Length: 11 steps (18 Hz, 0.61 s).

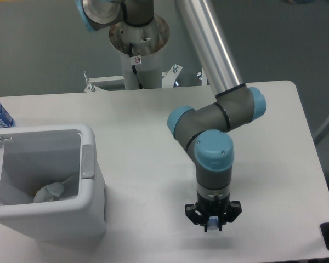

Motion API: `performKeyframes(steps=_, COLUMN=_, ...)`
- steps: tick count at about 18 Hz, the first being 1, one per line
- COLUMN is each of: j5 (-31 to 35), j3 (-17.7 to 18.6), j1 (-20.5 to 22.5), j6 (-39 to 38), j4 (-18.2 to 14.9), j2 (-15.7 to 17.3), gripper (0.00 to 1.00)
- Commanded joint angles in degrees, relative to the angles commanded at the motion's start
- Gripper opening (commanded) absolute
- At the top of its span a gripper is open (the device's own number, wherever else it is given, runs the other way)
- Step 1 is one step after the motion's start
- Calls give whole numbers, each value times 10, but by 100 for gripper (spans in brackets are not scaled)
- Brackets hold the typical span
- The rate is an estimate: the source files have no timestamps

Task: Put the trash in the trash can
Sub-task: 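Lift the bottle by its cap end, raising it upright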

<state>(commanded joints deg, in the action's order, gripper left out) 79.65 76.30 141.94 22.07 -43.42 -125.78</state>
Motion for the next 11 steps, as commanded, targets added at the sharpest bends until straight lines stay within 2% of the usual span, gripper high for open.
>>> performKeyframes(steps=2, j5=-23, j3=-23, j1=9, j6=-29, j4=0, j2=8, gripper=37)
performKeyframes(steps=6, j5=-25, j3=-66, j1=10, j6=-70, j4=18, j2=11, gripper=37)
performKeyframes(steps=11, j5=-25, j3=-78, j1=9, j6=-80, j4=19, j2=33, gripper=36)
